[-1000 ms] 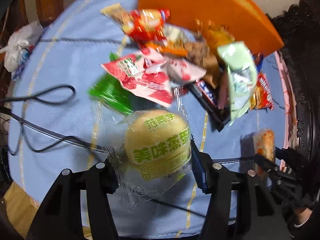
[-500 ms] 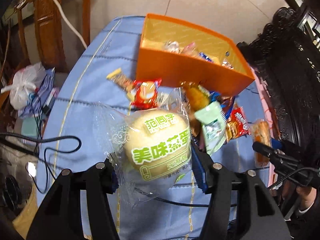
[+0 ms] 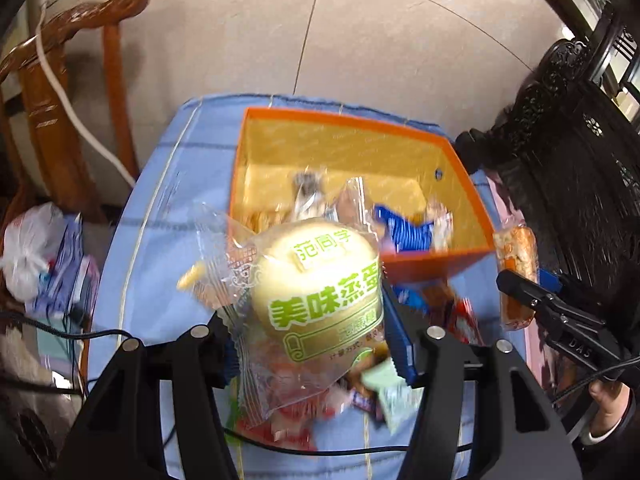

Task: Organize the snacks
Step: 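Carry both packs over the orange box and open both grippers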

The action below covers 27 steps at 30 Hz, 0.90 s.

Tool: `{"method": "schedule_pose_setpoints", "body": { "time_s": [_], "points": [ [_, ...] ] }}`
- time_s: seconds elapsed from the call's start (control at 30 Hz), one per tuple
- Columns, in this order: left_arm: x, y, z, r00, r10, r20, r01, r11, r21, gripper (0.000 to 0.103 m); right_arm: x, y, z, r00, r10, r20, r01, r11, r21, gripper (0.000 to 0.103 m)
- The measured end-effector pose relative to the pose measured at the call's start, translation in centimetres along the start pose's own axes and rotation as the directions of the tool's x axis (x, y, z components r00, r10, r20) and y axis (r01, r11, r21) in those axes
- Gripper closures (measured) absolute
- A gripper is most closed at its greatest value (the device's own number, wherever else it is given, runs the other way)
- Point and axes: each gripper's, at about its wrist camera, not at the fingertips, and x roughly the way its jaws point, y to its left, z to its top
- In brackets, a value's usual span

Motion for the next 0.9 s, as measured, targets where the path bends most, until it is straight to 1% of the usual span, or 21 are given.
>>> {"method": "schedule_pose_setpoints", "body": {
  "time_s": [0.07,0.13,0.23,0.3,0.33,0.37,0.4,0.43,0.47,0.5,0.57,0.63,0.7,0.73,0.77,0.8,0.9],
  "points": [
    [1.4,-0.3,2.1,1.000,-0.012,-0.005,0.012,1.000,0.009,0.046,1.0,-0.5,1.4,1.000,-0.009,0.010,0.009,1.000,0.019,0.056],
    [2.8,-0.5,4.1,1.000,-0.022,0.008,0.022,1.000,0.009,0.046,2.6,-1.2,3.1,1.000,-0.011,0.012,0.010,0.998,0.057,0.056],
    [5.0,-0.7,6.5,1.000,-0.025,0.011,0.025,1.000,0.007,0.046,4.6,-1.8,4.4,1.000,-0.022,0.006,0.022,0.996,0.092,0.056],
    [6.7,-0.5,7.7,1.000,-0.022,-0.010,0.022,1.000,-0.005,0.046,6.3,-2.3,5.2,0.999,-0.030,-0.014,0.031,0.993,0.115,0.054],
    [7.4,-0.5,8.0,1.000,-0.024,-0.018,0.023,1.000,-0.008,0.044,7.2,-2.5,5.3,0.999,-0.035,-0.027,0.039,0.991,0.131,0.047],
    [8.0,-0.3,8.3,0.999,-0.017,-0.028,0.017,1.000,-0.013,0.036,8.1,-2.8,5.4,0.998,-0.036,-0.050,0.043,0.989,0.142,0.036],
    [8.3,-0.1,8.3,0.999,-0.009,-0.035,0.008,1.000,-0.020,0.034,8.7,-3.1,5.3,0.996,-0.052,-0.072,0.062,0.986,0.157,0.033],
    [8.4,0.3,8.1,0.999,-0.004,-0.039,0.003,0.999,-0.034,0.031,8.8,-3.2,5.1,0.995,-0.067,-0.074,0.079,0.982,0.170,0.031],
    [8.4,0.5,8.0,0.999,-0.008,-0.039,0.006,0.999,-0.040,0.027,8.6,-3.3,4.9,0.996,-0.063,-0.066,0.073,0.982,0.175,0.029],
    [8.3,0.7,7.7,0.999,-0.008,-0.038,0.006,0.999,-0.044,0.025,8.5,-3.3,4.7,0.997,-0.048,-0.059,0.057,0.983,0.172,0.029],
    [8.1,1.0,7.3,0.999,0.007,-0.039,-0.008,0.999,-0.042,0.025,8.2,-3.3,4.1,0.997,-0.056,-0.055,0.064,0.984,0.164,0.027],
    [8.0,1.2,6.4,0.998,0.018,-0.056,-0.020,0.999,-0.035,0.024,7.8,-3.3,3.5,0.997,-0.054,-0.058,0.063,0.985,0.162,0.027],
    [7.9,1.3,5.5,0.997,0.038,-0.074,-0.040,0.999,-0.036,0.024,7.2,-3.3,2.6,0.997,-0.051,-0.058,0.060,0.984,0.167,0.022],
    [7.7,1.4,5.0,0.996,0.040,-0.076,-0.043,0.998,-0.038,0.022,6.7,-3.2,1.8,0.997,-0.049,-0.059,0.058,0.985,0.165,0.020],
    [7.5,1.5,4.5,0.996,0.041,-0.079,-0.044,0.998,-0.038,0.018,6.3,-3.2,1.3,0.997,-0.047,-0.058,0.056,0.985,0.161,0.018],
    [7.2,1.6,3.8,0.995,0.053,-0.083,-0.057,0.998,-0.035,0.016,5.9,-3.1,0.6,0.998,-0.042,-0.056,0.050,0.986,0.159,0.017],
    [6.5,1.7,1.8,0.993,0.060,-0.101,-0.063,0.998,-0.027,0.015,4.6,-2.7,-1.4,0.998,-0.015,-0.065,0.025,0.988,0.155,0.013]
  ]
}}
